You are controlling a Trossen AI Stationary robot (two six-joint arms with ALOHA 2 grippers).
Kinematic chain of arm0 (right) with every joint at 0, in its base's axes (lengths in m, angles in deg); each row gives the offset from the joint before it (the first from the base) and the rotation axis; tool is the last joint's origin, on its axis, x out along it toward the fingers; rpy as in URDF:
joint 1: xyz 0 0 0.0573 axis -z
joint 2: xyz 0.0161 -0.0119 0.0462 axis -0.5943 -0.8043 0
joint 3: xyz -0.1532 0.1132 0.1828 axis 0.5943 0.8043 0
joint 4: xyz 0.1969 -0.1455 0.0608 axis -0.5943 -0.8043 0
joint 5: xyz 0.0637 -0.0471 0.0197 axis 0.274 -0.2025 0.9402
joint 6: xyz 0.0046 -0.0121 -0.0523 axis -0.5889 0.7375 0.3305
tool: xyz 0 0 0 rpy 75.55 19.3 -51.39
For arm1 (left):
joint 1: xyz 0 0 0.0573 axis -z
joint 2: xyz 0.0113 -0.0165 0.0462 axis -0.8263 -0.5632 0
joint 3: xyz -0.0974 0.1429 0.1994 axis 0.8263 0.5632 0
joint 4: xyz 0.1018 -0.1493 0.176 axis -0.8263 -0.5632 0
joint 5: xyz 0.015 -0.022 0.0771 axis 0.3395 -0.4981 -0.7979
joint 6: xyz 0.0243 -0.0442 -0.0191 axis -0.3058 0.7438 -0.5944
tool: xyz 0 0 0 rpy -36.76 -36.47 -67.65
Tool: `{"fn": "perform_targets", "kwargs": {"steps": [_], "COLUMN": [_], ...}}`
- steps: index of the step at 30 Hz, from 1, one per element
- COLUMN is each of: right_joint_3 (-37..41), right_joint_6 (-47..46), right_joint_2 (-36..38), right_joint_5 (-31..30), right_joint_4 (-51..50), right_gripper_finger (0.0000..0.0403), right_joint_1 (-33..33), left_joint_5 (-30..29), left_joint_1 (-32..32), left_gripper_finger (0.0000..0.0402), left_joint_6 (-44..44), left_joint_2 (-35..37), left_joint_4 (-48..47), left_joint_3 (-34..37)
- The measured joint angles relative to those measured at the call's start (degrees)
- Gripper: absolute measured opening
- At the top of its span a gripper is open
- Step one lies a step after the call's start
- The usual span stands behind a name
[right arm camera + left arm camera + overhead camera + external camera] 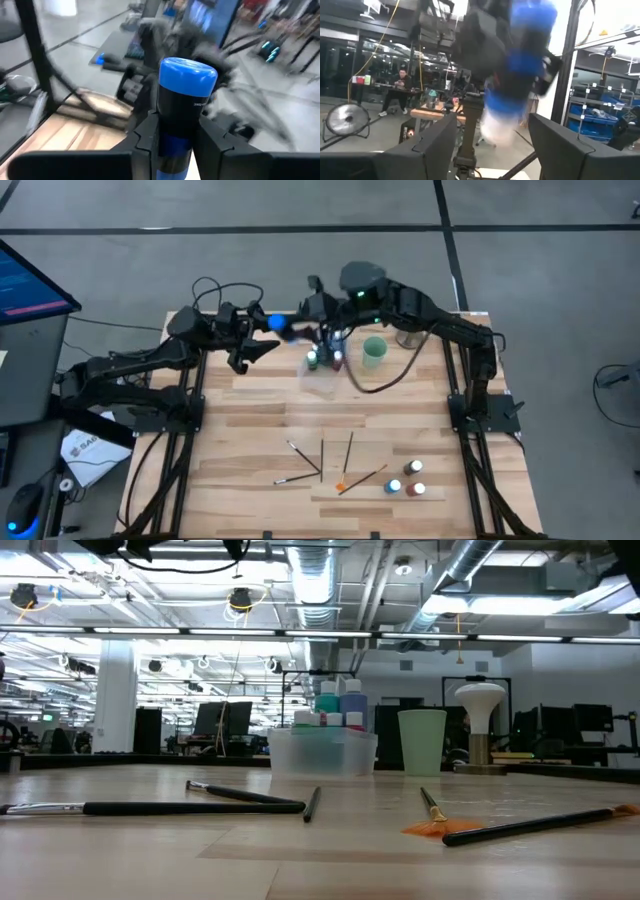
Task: Pick & Place Paint Supplies
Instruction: Adjust the small blue paint bottle in the transparent bin
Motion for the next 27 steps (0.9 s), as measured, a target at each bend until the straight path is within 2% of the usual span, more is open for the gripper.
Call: {"fn": "perform_targets", "kwargs": {"steps": [8,15,23,27], "right_joint_3": [-0.27,-0.21,-0.18,-0.17], "right_joint_6": [0.55,0.17,-1.34,-1.84], "right_joint_2": [-2.97,-2.96,-2.98,-2.98], "right_joint_5": [0.68,1.88,2.11,2.25], "right_joint_4": [2.02,2.12,3.78,3.73], "right_gripper_finger": [0.0080,0.0080,0.0080,0.0095], "right_joint_1": [-0.30,-0.09,-0.11,-0.09], "left_joint_5": [1.57,1.53,1.77,1.74], "left_joint_1": [1.52,1.86,1.88,1.88], "left_gripper_finger": [0.0258,0.0249,0.0187,0.0146], "left_joint_6": [0.82,-0.35,-0.47,-0.02], "left_joint_2": [-3.18,-3.25,-3.49,-3.44], "left_joint_4": [0.23,0.47,0.47,0.56], "left_joint_3": [-0.04,-0.04,-0.04,-0.04]}}
